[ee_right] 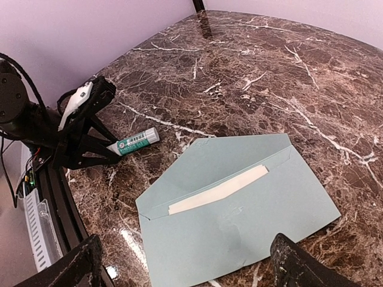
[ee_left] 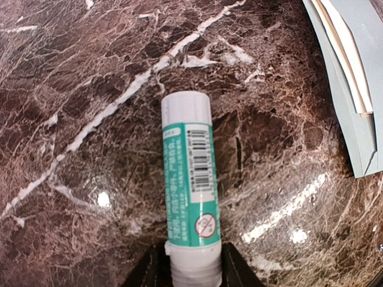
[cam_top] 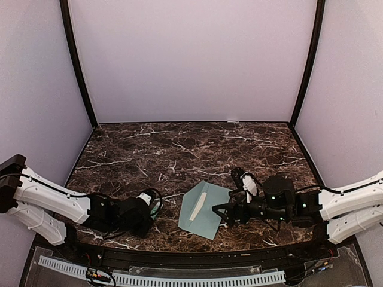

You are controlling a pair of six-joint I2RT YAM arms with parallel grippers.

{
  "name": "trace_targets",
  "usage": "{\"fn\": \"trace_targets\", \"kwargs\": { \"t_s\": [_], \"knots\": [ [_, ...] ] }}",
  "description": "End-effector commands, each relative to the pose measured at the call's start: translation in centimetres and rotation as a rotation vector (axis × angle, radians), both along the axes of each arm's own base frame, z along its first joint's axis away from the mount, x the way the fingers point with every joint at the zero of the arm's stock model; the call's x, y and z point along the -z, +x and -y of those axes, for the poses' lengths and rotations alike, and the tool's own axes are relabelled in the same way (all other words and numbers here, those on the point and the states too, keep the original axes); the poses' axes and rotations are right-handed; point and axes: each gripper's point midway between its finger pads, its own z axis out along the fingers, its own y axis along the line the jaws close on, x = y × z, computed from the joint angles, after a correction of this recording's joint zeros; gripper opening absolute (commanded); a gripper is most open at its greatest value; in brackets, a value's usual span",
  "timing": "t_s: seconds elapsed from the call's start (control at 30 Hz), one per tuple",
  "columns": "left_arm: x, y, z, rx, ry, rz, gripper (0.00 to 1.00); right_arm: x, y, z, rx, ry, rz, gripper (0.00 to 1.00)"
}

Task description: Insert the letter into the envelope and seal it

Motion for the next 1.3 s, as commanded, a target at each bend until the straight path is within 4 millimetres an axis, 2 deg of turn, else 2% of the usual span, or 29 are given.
{"fn": "trace_targets", "kwargs": {
  "t_s": [0.0,0.17,0.23,0.3,0.4,0.43,0.47,0.53,0.7,0.8,0.9,1.03,1.1,1.27],
  "knots": [
    [-0.4,0.4,1.0,0.030,-0.018,0.011,0.29,-0.6,-0.6,-0.2,-0.027,0.041,0.003,0.94],
    [-0.4,0.6,1.7,0.057,-0.024,0.022,0.12,-0.9,-1.3,-0.2,-0.064,0.056,0.014,0.93],
    [-1.1,0.7,2.3,0.070,-0.034,0.023,0.04,-1.1,-1.6,-0.2,-0.088,0.058,0.028,0.92],
    [-1.9,0.7,2.7,0.079,-0.035,0.017,0.00,-1.3,-1.9,-0.3,-0.113,0.056,0.047,0.91],
    [-2.9,0.3,2.7,0.093,-0.014,-0.015,0.00,-1.9,-1.8,-0.3,-0.128,0.043,0.107,0.90],
    [-4.0,0.4,3.4,0.097,-0.038,-0.014,0.00,-2.0,-1.5,-0.2,-0.120,0.030,0.133,0.89],
    [-4.1,-0.1,3.2,0.108,-0.022,-0.041,0.00,-2.3,-1.4,-0.3,-0.124,0.022,0.163,0.89],
    [-5.7,-0.5,3.6,0.124,-0.043,-0.056,0.00,-2.9,-1.6,-0.5,-0.145,0.013,0.248,0.88],
    [-8.8,-1.5,4.7,0.179,-0.096,-0.099,0.00,-4.3,-3.0,-1.7,-0.263,-0.032,0.468,0.86],
    [-9.6,-2.5,4.7,0.202,-0.088,-0.161,0.00,-4.9,-3.7,-2.4,-0.324,-0.086,0.636,0.85],
    [-11.2,-3.2,5.5,0.230,-0.130,-0.193,0.00,-5.1,-4.6,-3.1,-0.401,-0.137,0.813,0.84],
    [-12.6,-4.3,6.6,0.276,-0.179,-0.248,0.00,-4.6,-5.7,-5.1,-0.519,-0.223,1.013,0.83],
    [-13.1,-5.1,7.3,0.304,-0.202,-0.292,0.00,-4.3,-5.6,-6.4,-0.543,-0.271,1.055,0.82],
    [-14.0,-5.4,8.5,0.320,-0.229,-0.326,0.00,-3.3,-4.9,-9.3,-0.549,-0.361,1.153,0.79]
  ]
}}
